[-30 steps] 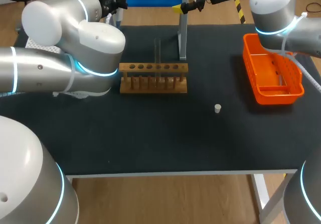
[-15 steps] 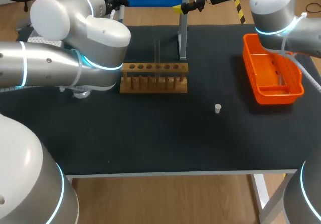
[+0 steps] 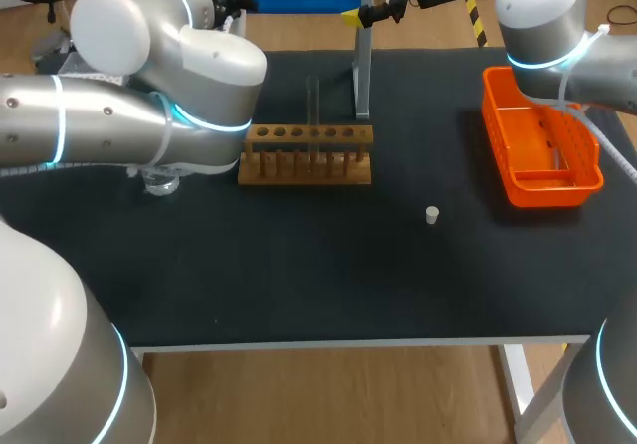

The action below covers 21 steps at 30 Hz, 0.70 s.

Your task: Invert the test tube, pick up the pipette, mount the tip to pipette, aspirate from beaker and dispense into the tube, eject the tip, return the pipette, and cap with the stopper.

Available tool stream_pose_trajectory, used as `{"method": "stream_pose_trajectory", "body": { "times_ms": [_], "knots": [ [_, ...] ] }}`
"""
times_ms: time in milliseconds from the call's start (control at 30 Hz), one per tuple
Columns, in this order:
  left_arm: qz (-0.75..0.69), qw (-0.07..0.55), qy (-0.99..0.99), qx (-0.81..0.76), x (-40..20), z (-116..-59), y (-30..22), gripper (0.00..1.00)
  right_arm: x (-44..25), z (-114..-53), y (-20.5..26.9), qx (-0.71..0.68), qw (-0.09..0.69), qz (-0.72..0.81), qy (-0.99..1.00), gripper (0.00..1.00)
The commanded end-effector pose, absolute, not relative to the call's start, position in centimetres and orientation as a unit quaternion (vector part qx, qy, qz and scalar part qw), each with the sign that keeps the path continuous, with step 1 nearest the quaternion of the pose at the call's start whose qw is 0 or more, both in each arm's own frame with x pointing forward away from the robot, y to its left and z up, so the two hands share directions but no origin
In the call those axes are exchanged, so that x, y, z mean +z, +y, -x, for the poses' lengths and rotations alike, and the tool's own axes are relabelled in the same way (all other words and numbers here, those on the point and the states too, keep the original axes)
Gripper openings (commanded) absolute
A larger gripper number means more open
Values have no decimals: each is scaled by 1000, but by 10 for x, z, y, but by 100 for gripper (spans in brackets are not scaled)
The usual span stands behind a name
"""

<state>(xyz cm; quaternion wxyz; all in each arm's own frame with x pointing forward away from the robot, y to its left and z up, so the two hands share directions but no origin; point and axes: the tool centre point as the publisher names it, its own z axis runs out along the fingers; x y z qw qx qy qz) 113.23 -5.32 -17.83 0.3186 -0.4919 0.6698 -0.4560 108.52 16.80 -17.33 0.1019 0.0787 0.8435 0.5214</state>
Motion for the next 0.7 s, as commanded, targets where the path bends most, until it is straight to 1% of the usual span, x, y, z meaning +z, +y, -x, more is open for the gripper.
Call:
{"method": "stream_pose_trajectory", "body": {
  "times_ms": [33,700],
  "knots": [
    [496,317,671,-451,-179,-1137,-55,0,-172,-1087,167,520,99,-77,845,100],
    [506,316,673,-438,-185,-1153,-51,0,-172,-1087,167,520,99,-77,845,100]
  ]
}}
